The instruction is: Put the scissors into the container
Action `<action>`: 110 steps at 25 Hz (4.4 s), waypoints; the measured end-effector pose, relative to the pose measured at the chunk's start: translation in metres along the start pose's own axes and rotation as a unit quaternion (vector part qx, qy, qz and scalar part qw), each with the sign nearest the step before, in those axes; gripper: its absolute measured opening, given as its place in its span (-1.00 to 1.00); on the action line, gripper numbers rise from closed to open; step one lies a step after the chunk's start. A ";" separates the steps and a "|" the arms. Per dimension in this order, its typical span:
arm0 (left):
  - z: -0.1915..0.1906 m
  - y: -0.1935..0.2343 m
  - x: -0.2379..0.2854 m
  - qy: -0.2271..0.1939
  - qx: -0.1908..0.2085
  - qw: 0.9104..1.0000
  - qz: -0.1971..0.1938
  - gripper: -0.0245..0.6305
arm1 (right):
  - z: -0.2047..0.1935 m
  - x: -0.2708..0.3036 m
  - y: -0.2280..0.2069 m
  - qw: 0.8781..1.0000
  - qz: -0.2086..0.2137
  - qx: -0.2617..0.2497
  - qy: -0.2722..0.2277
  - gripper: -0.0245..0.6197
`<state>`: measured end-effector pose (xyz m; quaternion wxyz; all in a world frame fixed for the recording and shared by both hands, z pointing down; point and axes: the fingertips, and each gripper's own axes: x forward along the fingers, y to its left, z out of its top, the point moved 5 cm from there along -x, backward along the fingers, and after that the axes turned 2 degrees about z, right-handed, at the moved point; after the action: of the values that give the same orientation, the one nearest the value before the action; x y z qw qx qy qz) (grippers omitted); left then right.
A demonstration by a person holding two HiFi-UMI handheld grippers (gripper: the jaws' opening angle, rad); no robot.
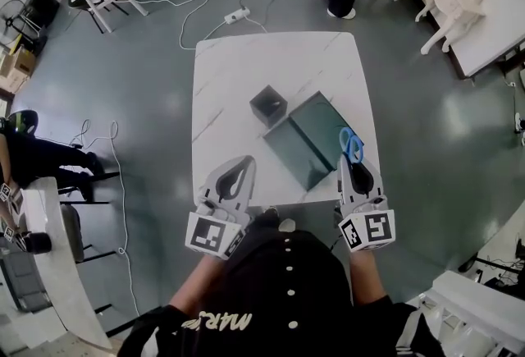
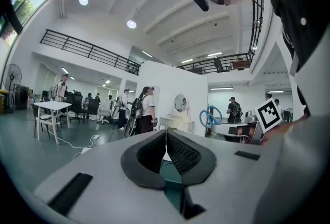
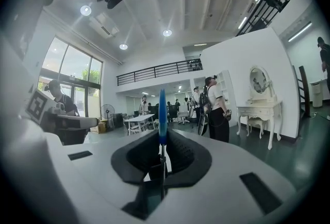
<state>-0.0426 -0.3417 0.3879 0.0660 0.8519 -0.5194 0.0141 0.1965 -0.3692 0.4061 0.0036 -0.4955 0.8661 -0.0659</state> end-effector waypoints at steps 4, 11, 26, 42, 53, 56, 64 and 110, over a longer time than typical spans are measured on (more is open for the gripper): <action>-0.004 0.006 0.010 -0.008 -0.009 1.000 -0.012 -0.83 | -0.017 0.024 -0.005 0.999 0.013 -0.002 0.034 -0.76; -0.031 0.021 0.029 0.032 -0.029 0.999 -0.024 -0.84 | -0.057 0.064 -0.008 0.994 0.033 -0.010 0.103 -0.76; -0.094 0.042 0.054 0.072 -0.094 0.993 -0.030 -0.83 | -0.193 0.128 -0.009 0.952 0.105 0.038 0.283 -0.76; -0.173 0.057 0.056 0.136 -0.137 0.981 -0.017 -0.83 | -0.298 0.165 0.000 0.896 0.145 0.064 0.416 -0.76; -0.201 0.064 0.047 0.163 -0.155 0.974 -0.006 -0.83 | -0.329 0.173 0.014 0.868 0.181 0.097 0.452 -0.76; -0.204 0.063 0.047 0.165 -0.157 0.974 -0.006 -0.83 | -0.332 0.174 0.015 0.867 0.180 0.096 0.455 -0.75; -0.208 0.058 0.045 0.167 -0.159 0.973 -0.010 -0.83 | -0.333 0.173 0.014 0.871 0.174 0.072 0.455 -0.46; 0.014 0.019 0.041 -0.052 0.013 0.998 -0.025 -0.83 | 0.002 0.051 -0.007 0.995 0.061 -0.069 0.049 -0.88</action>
<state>-0.0415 -0.3880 0.3796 0.0280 0.8648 -0.5007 -0.0248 0.1766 -0.4166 0.4074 -0.0693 -0.4367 0.8964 -0.0302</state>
